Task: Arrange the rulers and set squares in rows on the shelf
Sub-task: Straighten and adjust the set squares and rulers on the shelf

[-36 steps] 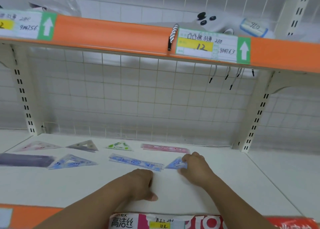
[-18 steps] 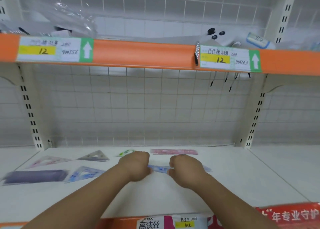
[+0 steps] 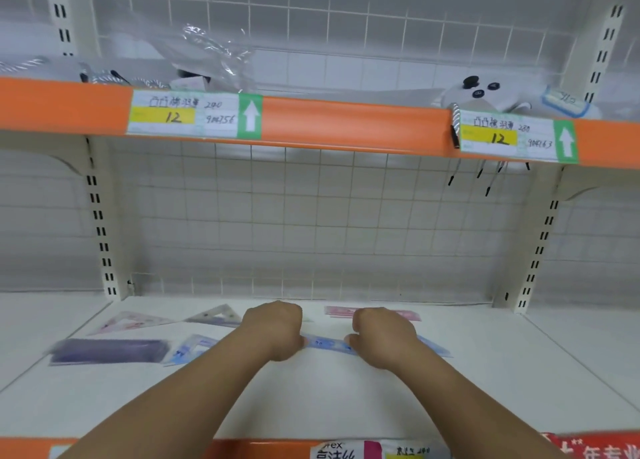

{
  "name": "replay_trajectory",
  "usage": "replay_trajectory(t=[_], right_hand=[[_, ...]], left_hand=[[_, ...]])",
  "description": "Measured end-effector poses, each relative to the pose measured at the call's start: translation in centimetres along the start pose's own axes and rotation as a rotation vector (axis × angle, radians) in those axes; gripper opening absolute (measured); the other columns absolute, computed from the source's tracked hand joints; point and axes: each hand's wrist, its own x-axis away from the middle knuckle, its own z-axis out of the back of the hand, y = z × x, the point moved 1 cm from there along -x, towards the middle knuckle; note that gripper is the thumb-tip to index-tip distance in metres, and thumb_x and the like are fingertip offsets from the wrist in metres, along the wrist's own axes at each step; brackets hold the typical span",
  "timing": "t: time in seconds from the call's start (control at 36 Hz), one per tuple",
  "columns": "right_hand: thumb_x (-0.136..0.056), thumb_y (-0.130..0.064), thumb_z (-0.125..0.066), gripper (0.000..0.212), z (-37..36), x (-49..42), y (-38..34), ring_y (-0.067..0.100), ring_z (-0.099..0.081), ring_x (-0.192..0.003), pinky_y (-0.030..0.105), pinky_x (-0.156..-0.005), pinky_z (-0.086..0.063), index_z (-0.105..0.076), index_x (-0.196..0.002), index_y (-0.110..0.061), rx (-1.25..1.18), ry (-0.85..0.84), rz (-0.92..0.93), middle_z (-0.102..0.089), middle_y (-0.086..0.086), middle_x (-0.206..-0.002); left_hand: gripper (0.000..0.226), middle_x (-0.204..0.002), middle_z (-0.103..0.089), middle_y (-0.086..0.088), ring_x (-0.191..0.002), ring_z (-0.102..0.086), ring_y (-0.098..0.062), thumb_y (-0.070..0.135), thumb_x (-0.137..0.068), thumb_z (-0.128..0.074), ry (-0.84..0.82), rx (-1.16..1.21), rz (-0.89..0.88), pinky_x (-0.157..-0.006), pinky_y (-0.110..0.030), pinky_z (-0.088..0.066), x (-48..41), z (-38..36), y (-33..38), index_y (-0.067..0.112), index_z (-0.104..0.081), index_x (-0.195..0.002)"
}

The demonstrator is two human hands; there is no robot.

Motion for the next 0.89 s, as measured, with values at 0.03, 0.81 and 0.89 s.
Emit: replay_trajectory(t=[0.03,0.81,0.89], right_hand=[[-0.089,-0.026,-0.049,0.029,-0.1,0.0,0.1,0.022,-0.049,-0.074,0.023,-0.048,-0.025,-0.038,-0.064,-0.018,0.002,-0.001,-0.006,-0.041,-0.003,-0.067],[-0.090,-0.030,-0.049,0.016,-0.6,-0.3,1.3,0.019,-0.050,-0.079,0.027,-0.063,-0.036,-0.057,-0.094,-0.017,0.022,0.023,-0.037,-0.053,0.000,-0.087],[-0.090,-0.030,-0.049,0.018,-0.7,-0.4,1.3,0.019,-0.051,-0.077,0.026,-0.061,-0.036,-0.059,-0.094,-0.015,0.014,0.041,-0.036,-0.053,0.000,-0.085]], left_hand=[[0.033,-0.120,-0.058,-0.003,-0.110,-0.056,-0.023,0.040,-0.095,-0.046,0.000,-0.010,-0.006,-0.079,-0.031,-0.039,0.0,-0.1,0.0,0.016,-0.054,-0.116],[0.034,-0.120,-0.057,-0.001,-0.109,-0.055,-0.021,0.038,-0.096,-0.042,-0.017,-0.043,-0.008,-0.077,-0.029,-0.037,-0.1,-1.1,-0.3,0.017,-0.052,-0.120],[0.033,-0.120,-0.056,-0.001,-0.109,-0.055,-0.020,0.038,-0.095,-0.043,-0.004,-0.031,-0.004,-0.076,-0.029,-0.037,-0.3,-1.2,-0.5,0.017,-0.052,-0.120]])
